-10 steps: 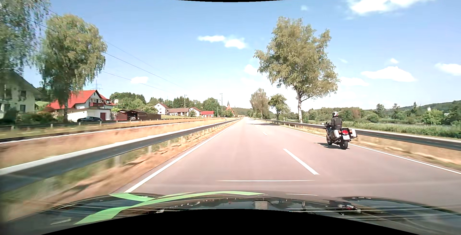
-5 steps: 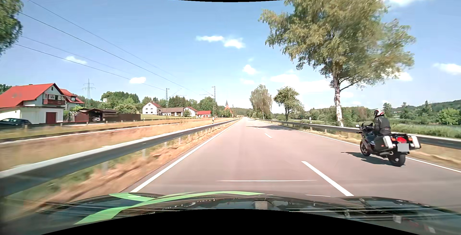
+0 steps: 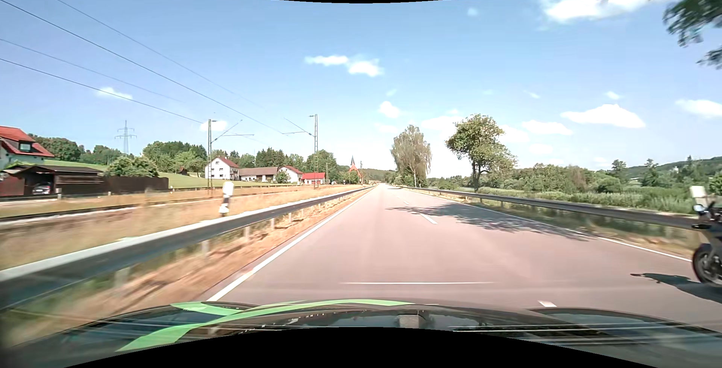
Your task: Follow the waypoints while adhering to traffic rules and regulations
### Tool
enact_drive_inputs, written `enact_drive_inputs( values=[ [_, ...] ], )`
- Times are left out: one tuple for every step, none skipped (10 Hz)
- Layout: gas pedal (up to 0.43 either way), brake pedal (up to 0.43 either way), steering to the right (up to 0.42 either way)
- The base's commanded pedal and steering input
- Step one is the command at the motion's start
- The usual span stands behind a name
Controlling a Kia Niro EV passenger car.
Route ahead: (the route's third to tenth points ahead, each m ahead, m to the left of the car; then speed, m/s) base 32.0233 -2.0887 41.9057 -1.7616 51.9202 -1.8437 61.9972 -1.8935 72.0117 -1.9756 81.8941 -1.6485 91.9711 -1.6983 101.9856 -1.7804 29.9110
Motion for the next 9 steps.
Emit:
enact_drive_inputs(
  values=[
    [0.378, 0.0, 0.0],
    [0.378, 0.0, 0.0],
    [0.378, 0.0, 0.0],
    [0.378, 0.0, 0.0],
    [0.378, 0.0, 0.0],
    [0.378, 0.0, -0.001],
    [0.378, 0.0, 0.0],
    [0.378, 0.0, 0.0],
    [0.378, 0.0, 0.0]
  ],
)
